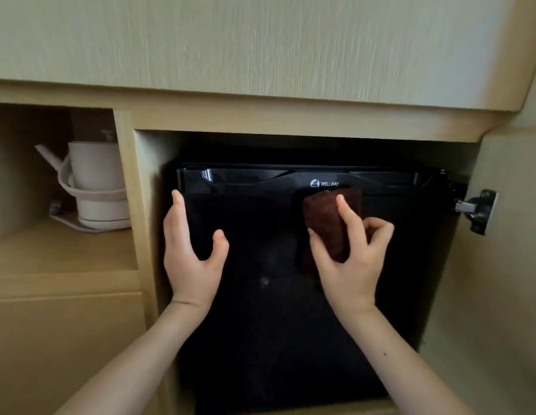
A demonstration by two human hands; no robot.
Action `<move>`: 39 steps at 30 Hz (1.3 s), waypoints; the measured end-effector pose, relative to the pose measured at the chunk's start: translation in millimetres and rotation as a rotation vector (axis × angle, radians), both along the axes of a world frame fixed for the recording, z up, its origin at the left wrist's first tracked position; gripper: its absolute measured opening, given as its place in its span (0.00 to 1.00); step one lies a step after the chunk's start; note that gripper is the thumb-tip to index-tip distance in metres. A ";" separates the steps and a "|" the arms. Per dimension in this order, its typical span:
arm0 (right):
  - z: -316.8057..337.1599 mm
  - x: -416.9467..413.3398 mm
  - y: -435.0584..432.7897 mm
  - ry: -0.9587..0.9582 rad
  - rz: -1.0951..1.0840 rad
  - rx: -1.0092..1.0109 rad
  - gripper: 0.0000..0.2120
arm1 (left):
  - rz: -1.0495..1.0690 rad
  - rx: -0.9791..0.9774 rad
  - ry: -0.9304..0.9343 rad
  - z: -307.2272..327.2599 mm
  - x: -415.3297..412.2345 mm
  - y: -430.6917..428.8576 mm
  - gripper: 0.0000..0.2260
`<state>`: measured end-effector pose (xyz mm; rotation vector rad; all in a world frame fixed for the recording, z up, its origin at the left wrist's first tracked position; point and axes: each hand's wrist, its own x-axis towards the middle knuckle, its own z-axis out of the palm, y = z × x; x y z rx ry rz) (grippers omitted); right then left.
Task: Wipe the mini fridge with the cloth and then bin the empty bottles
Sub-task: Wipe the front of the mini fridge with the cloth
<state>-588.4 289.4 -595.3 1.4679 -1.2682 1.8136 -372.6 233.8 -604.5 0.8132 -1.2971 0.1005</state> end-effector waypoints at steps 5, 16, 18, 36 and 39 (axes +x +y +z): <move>0.6 1.5 -0.9 -0.297 0.002 -0.036 0.28 | 0.048 0.030 -0.044 2.0 -3.9 2.3 0.38; 2.5 -13.2 6.5 0.011 0.015 0.047 0.29 | 0.105 0.018 -0.163 19.0 7.0 15.6 0.37; 2.2 -31.6 10.8 -0.243 -0.003 0.037 0.28 | 0.298 -0.056 -0.319 28.2 4.4 18.0 0.35; 2.1 -67.4 7.2 -0.478 0.066 0.008 0.26 | 0.268 -0.141 -0.574 32.3 -58.2 18.7 0.30; 4.1 -50.4 3.3 -0.568 0.104 -0.012 0.27 | 0.264 -0.133 -0.561 30.4 -61.2 18.4 0.31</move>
